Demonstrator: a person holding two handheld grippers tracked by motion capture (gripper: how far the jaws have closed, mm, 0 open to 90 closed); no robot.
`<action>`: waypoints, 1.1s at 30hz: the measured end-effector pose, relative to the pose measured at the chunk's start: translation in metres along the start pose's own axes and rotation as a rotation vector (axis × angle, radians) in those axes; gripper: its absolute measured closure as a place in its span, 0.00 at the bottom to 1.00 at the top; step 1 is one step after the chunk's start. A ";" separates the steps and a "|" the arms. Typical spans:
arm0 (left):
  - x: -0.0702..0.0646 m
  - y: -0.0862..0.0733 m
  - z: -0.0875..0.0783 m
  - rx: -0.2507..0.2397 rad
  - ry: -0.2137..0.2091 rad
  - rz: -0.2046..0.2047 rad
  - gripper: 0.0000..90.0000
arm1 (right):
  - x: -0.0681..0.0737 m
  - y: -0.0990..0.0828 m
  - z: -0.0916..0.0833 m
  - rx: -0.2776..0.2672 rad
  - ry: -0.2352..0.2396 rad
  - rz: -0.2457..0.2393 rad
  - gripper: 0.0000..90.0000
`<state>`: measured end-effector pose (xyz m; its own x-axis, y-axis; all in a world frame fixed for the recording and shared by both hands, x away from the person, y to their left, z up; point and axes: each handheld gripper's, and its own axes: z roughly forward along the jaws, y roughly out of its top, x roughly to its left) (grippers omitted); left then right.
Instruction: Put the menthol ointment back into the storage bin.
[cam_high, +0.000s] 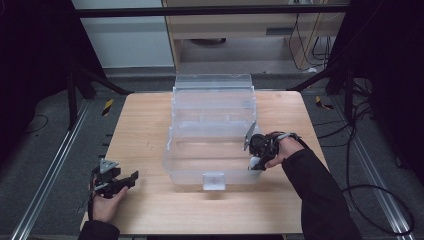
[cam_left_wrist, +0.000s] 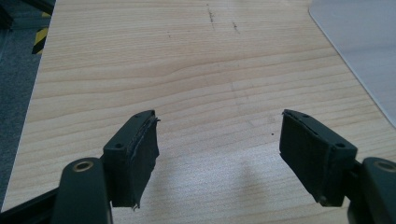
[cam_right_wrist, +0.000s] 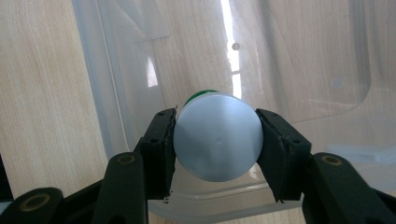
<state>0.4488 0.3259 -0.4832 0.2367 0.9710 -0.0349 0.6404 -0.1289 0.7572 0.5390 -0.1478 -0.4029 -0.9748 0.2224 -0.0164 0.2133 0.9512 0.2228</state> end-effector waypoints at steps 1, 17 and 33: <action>0.000 0.000 0.000 0.000 0.000 0.000 0.31 | 0.000 0.000 0.000 0.005 0.005 0.003 0.56; 0.000 0.000 0.001 0.005 -0.001 0.002 0.31 | 0.000 0.000 -0.002 -0.004 -0.003 0.005 0.55; -0.001 0.000 0.000 0.003 -0.001 0.000 0.31 | 0.022 -0.021 -0.047 -0.251 -0.151 0.131 0.34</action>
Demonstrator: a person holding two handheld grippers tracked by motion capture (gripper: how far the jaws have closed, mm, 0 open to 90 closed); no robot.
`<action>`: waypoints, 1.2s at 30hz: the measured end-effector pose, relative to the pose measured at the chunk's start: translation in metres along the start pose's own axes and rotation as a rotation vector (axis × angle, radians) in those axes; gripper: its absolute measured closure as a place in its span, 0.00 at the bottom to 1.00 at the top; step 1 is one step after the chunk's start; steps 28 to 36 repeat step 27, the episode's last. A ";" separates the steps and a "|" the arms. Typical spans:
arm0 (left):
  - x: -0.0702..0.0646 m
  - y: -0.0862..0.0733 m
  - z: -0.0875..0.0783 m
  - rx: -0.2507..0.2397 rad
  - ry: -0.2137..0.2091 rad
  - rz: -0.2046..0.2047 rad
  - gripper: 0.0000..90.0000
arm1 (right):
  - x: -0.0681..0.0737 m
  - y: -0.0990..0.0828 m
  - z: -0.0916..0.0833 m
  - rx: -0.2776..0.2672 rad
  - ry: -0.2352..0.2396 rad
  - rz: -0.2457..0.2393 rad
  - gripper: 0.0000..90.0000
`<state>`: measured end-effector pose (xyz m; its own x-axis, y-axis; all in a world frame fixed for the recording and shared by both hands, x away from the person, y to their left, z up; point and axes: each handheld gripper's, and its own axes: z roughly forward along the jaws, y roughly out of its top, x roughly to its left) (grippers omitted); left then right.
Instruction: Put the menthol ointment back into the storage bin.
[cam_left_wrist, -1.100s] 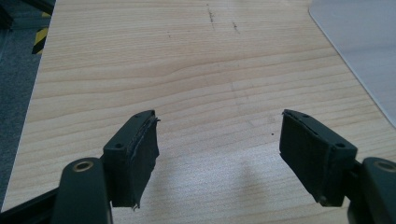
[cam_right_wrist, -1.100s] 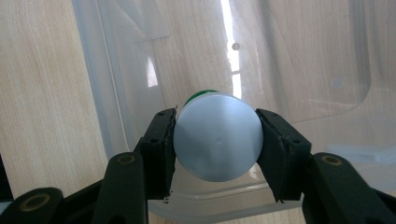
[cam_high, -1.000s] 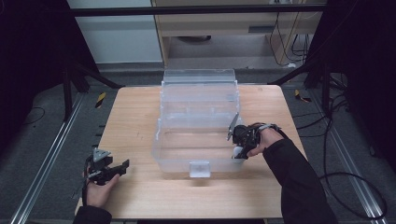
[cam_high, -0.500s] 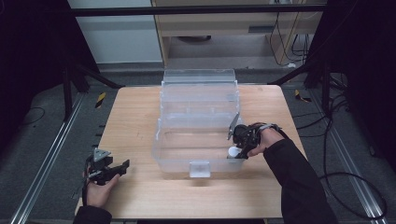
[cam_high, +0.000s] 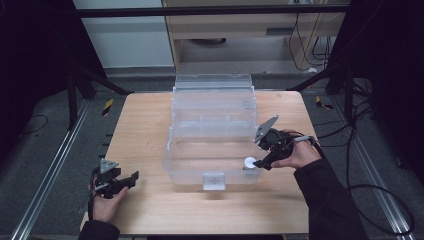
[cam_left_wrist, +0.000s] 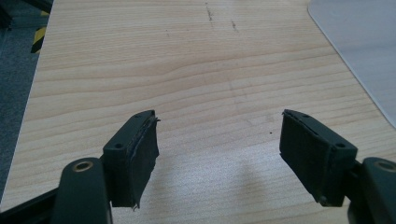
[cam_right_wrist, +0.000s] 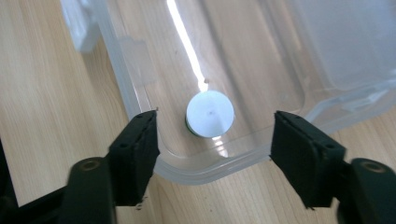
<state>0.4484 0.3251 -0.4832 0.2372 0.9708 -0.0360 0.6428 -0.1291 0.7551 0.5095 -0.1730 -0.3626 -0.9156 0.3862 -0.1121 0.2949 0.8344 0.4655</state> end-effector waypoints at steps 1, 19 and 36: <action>0.000 0.000 0.000 0.000 0.000 0.000 0.31 | 0.001 -0.003 -0.004 -0.027 -0.014 0.007 0.34; -0.002 0.000 -0.001 -0.004 -0.011 0.006 0.36 | 0.020 -0.105 0.004 -0.322 -0.232 0.377 0.26; -0.002 0.001 -0.002 -0.004 -0.021 0.009 0.42 | 0.022 -0.138 0.023 -0.369 -0.276 0.502 0.24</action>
